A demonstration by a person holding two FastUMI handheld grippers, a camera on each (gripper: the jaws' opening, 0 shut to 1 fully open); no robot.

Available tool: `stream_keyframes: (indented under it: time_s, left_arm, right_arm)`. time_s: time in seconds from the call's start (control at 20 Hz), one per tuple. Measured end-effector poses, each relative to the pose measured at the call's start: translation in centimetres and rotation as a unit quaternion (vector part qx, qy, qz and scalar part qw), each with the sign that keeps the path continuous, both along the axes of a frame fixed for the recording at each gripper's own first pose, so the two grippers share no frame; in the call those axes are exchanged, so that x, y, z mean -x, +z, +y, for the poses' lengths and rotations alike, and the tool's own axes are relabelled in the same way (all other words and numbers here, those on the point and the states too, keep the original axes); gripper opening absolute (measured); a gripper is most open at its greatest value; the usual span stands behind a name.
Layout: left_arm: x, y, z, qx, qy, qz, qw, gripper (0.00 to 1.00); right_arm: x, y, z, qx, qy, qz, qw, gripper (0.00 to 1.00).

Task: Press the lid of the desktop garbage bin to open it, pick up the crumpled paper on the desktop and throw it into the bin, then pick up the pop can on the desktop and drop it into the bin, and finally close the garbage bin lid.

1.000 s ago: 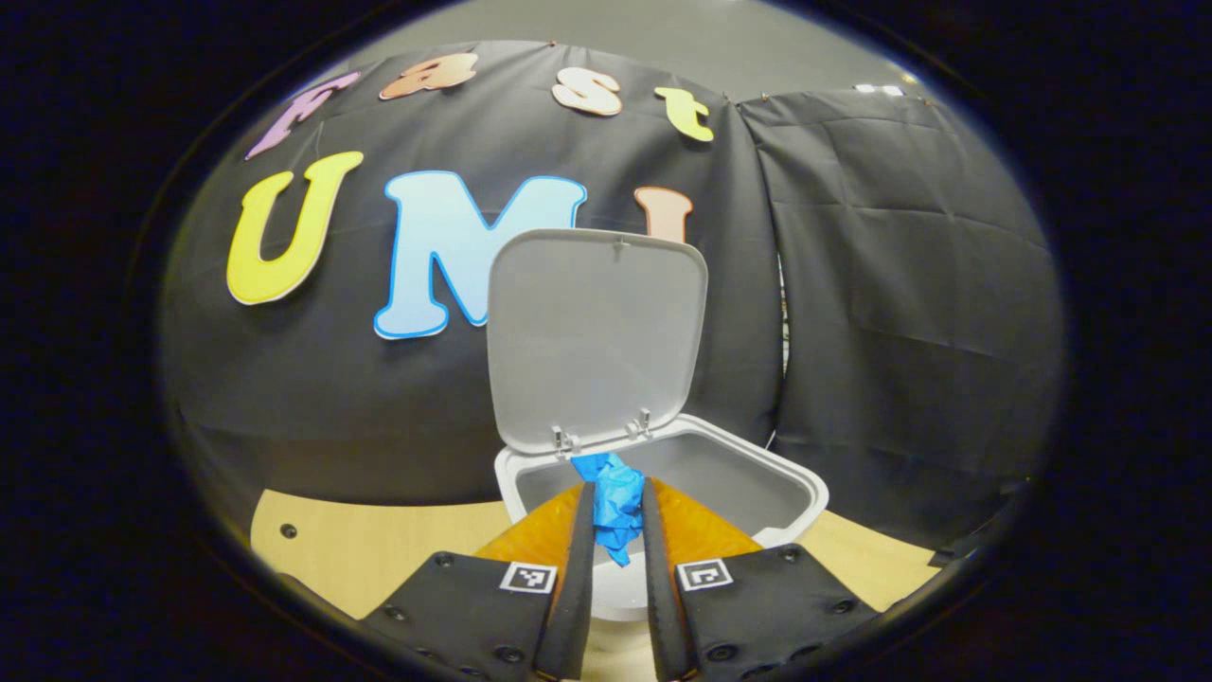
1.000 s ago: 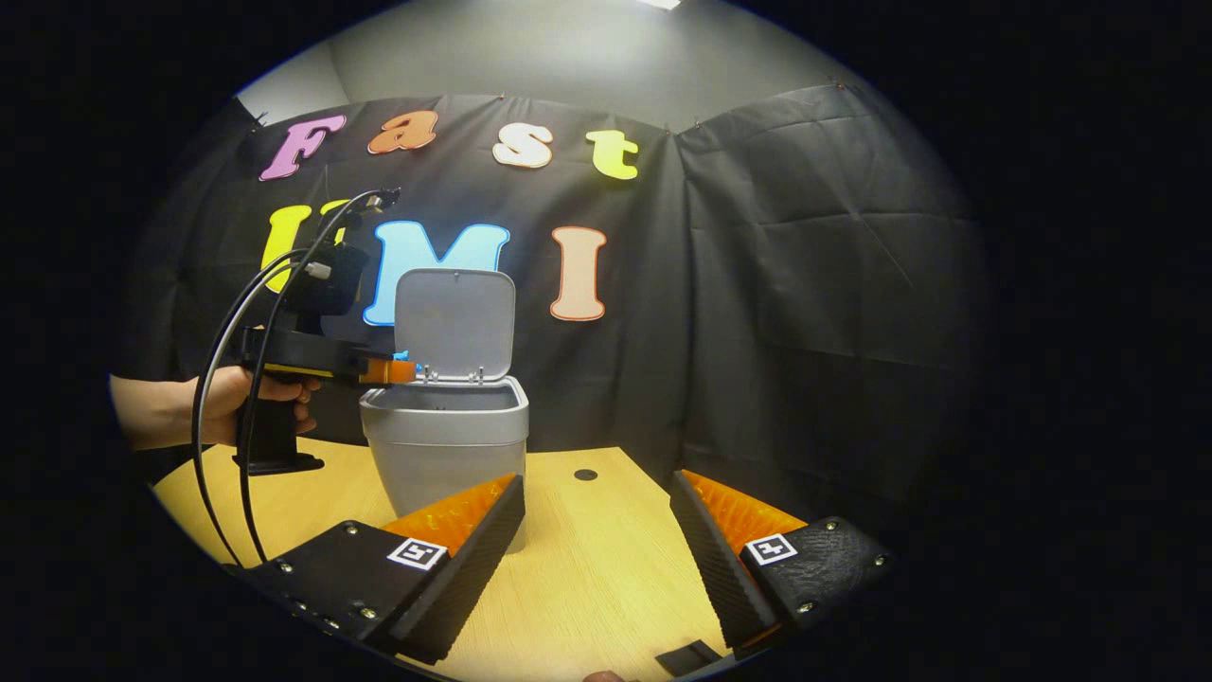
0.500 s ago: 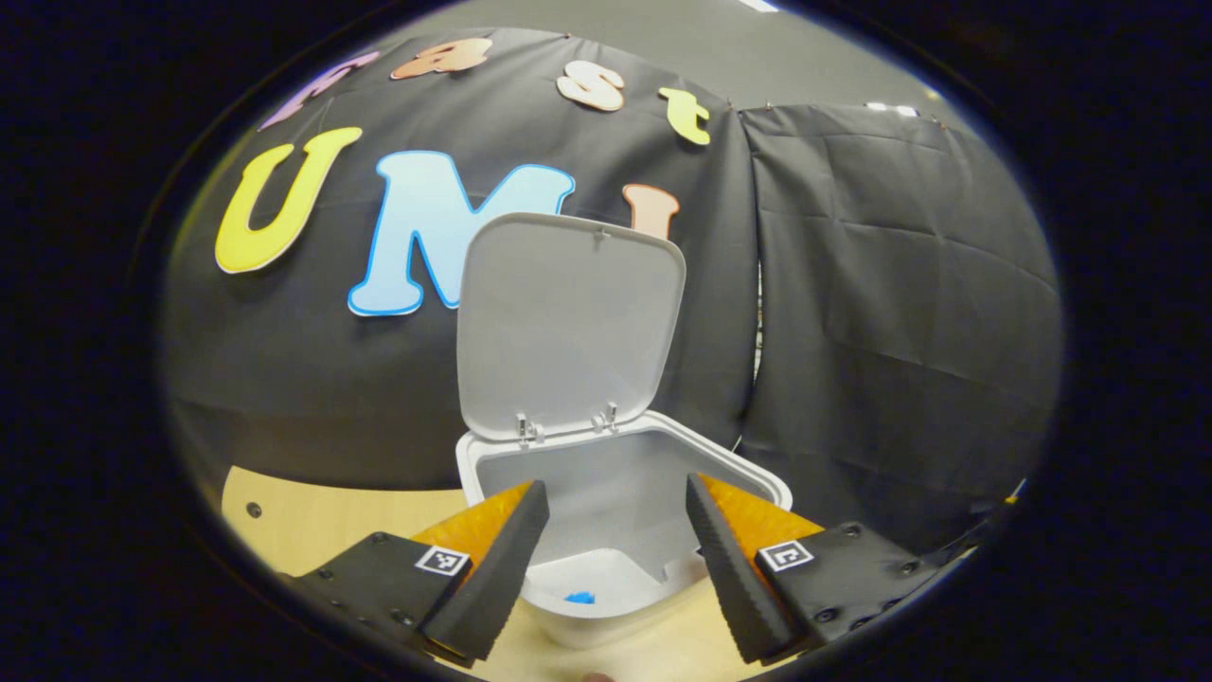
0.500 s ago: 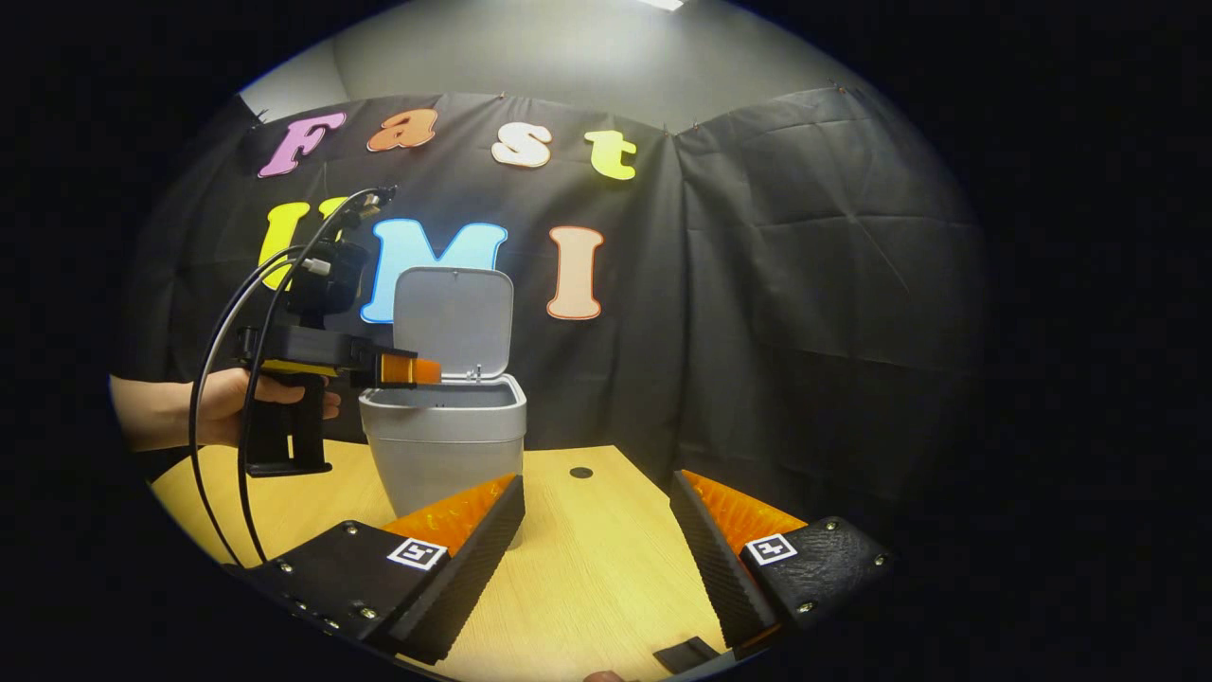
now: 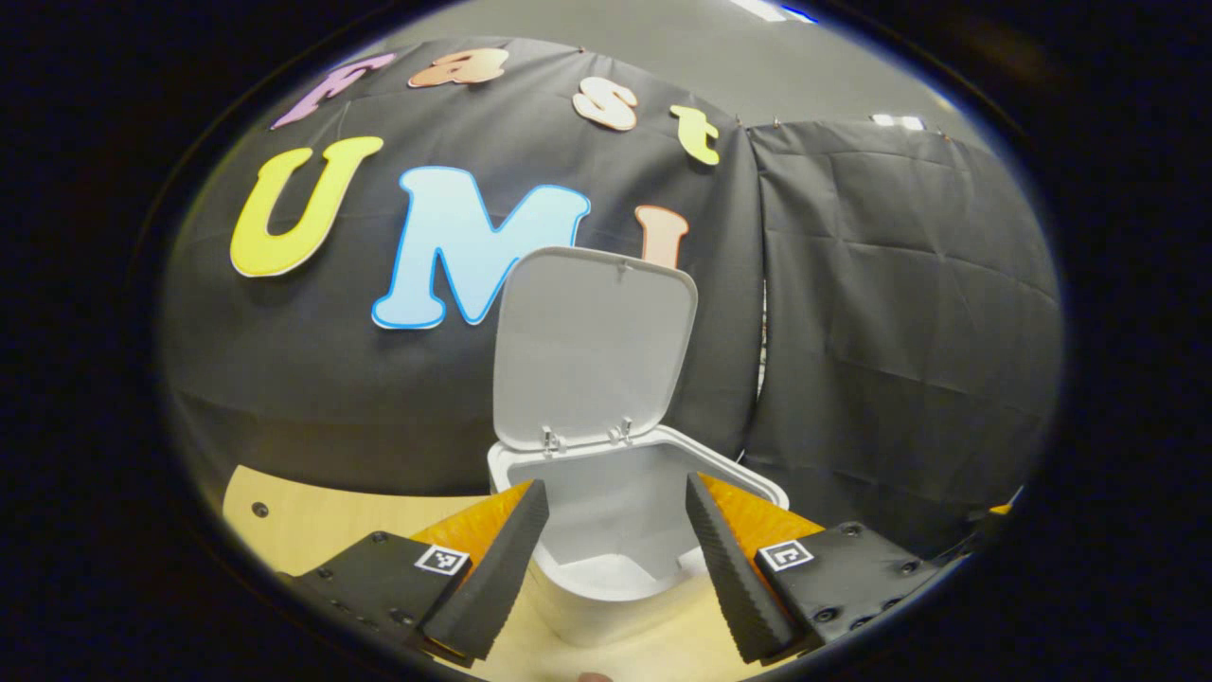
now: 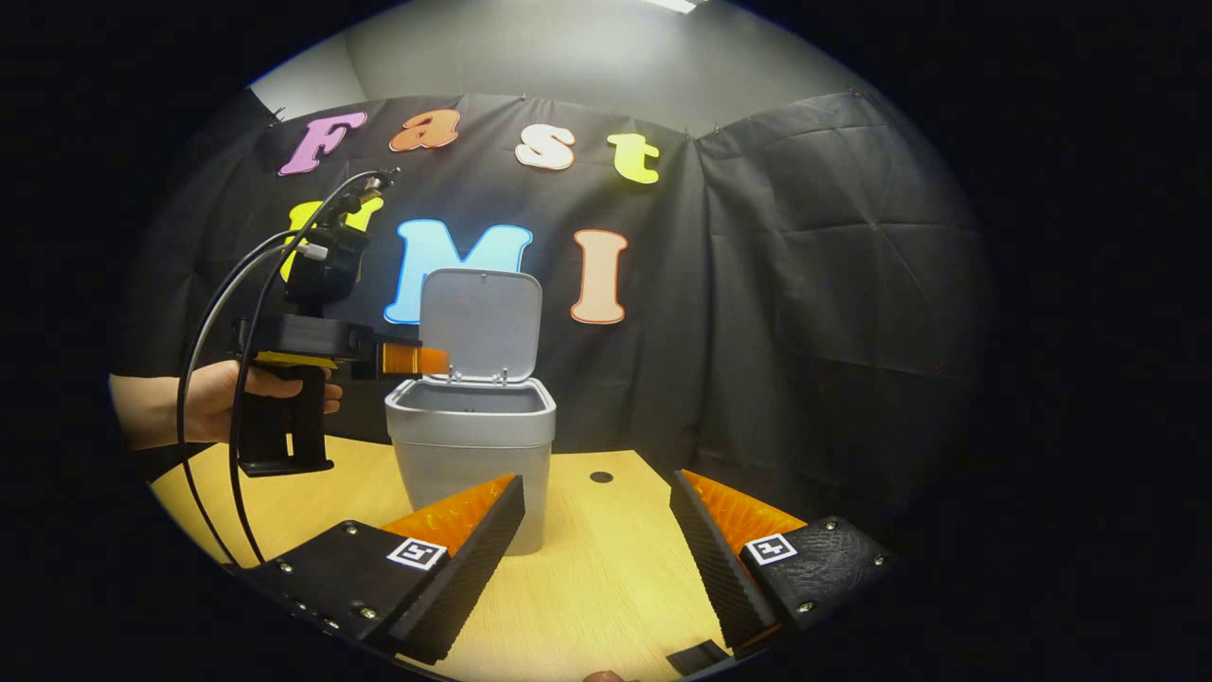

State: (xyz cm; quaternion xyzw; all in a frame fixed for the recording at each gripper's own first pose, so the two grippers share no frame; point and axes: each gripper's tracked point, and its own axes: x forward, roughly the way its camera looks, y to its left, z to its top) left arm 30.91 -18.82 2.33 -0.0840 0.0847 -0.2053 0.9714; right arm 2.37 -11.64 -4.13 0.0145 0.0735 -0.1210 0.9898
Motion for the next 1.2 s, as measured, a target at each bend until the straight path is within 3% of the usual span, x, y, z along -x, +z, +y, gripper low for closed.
stream_keyframes:
  time_s: [0.3, 0.35, 0.4, 0.5, 0.55, 0.65, 0.7, 0.75, 0.8, 0.95, 1.0, 1.05, 1.15, 1.2]
  left_arm:
    - [2.7, 1.4, 4.9, -0.009, 0.042, -0.031, 0.999, 0.95]
    - [3.2, 1.6, 5.8, -0.009, 0.05, -0.034, 0.998, 1.0]
    - [3.8, 1.7, 6.6, -0.011, 0.058, -0.037, 0.998, 0.95]
    - [5.0, 2.0, 8.4, -0.022, 0.073, -0.047, 0.996, 0.95]
    - [5.5, 1.9, 9.2, -0.03, 0.08, -0.051, 0.995, 1.0]
    - [6.6, 1.8, 10.6, -0.043, 0.092, -0.057, 0.993, 0.95]
    - [7.2, 1.7, 11.2, -0.046, 0.097, -0.058, 0.993, 1.0]
    - [7.9, 1.6, 11.7, -0.048, 0.101, -0.058, 0.992, 0.95]
    - [8.5, 1.4, 12.2, -0.05, 0.104, -0.056, 0.992, 1.0]
    - [10.2, 0.4, 13.8, -0.062, 0.117, -0.052, 0.99, 1.0]
    - [11.0, 0.0, 14.2, -0.063, 0.12, -0.05, 0.989, 0.95]
    - [11.5, -0.5, 14.5, -0.062, 0.123, -0.046, 0.989, 1.0]
    - [12.5, -1.0, 15.3, -0.058, 0.132, -0.038, 0.989, 0.95]
    - [13.1, -1.1, 15.8, -0.056, 0.138, -0.036, 0.988, 1.0]
  right_arm:
    - [-1.2, 0.6, 2.9, 0.006, 0.045, -0.009, 0.999, 0.99]
    - [-1.5, 0.6, 3.5, 0.007, 0.053, -0.011, 0.998, 0.99]
    - [-1.7, 0.6, 4.1, 0.007, 0.062, -0.011, 0.998, 0.99]
    - [-2.2, 0.5, 5.3, 0.005, 0.082, -0.012, 0.997, 0.99]
    - [-2.5, 0.5, 5.7, 0.003, 0.089, -0.013, 0.996, 0.99]
    - [-2.9, 0.4, 6.8, -0.002, 0.104, -0.014, 0.994, 0.99]
    - [-3.0, 0.3, 7.4, -0.005, 0.113, -0.013, 0.994, 0.99]
    - [-3.2, 0.2, 8.0, -0.008, 0.121, -0.012, 0.993, 0.99]
    - [-3.3, 0.1, 8.4, -0.01, 0.128, -0.011, 0.992, 0.99]
    - [-3.5, -0.2, 9.6, -0.012, 0.147, -0.008, 0.989, 0.99]
    - [-3.6, -0.3, 10.1, -0.014, 0.154, -0.005, 0.988, 1.0]
    - [-3.7, -0.6, 10.5, -0.015, 0.16, -0.003, 0.987, 0.99]
    - [-3.6, -0.8, 11.2, -0.014, 0.171, 0.001, 0.985, 1.0]
    - [-3.6, -1.0, 11.6, -0.014, 0.176, 0.002, 0.984, 1.0]
